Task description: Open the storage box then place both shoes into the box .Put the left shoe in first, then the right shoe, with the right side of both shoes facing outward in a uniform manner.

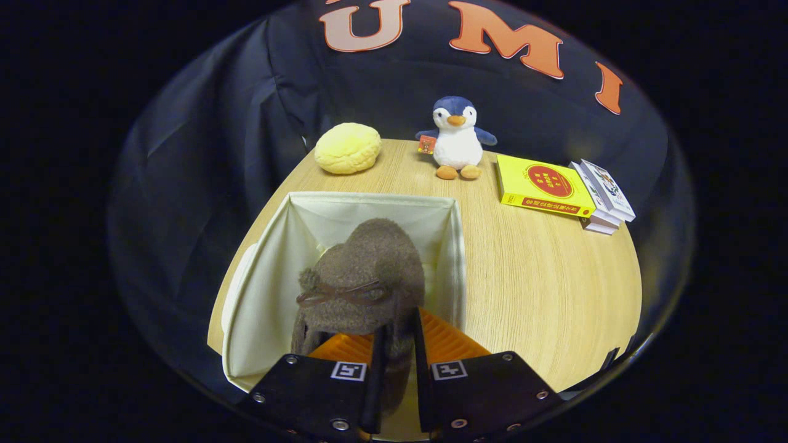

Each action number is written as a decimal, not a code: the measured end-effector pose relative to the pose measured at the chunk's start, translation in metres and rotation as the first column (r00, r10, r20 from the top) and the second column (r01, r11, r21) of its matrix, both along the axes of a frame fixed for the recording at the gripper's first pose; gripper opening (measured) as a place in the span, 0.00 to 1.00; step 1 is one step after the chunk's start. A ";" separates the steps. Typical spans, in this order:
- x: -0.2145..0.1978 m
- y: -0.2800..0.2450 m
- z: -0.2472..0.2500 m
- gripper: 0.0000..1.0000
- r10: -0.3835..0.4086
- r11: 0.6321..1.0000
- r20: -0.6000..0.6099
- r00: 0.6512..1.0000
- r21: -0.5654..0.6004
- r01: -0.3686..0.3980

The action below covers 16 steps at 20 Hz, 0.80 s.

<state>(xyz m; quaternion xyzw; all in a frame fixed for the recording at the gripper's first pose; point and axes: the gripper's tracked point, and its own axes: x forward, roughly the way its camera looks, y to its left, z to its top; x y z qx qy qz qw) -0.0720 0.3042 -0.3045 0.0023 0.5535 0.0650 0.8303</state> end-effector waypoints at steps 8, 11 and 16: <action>0.014 -0.017 0.062 0.50 -0.023 0.981 0.077 0.997 0.194 0.008; 0.022 -0.042 0.092 0.69 -0.046 0.970 0.136 0.990 0.244 0.011; 0.030 -0.114 0.142 0.89 -0.098 0.970 0.290 0.952 0.244 0.025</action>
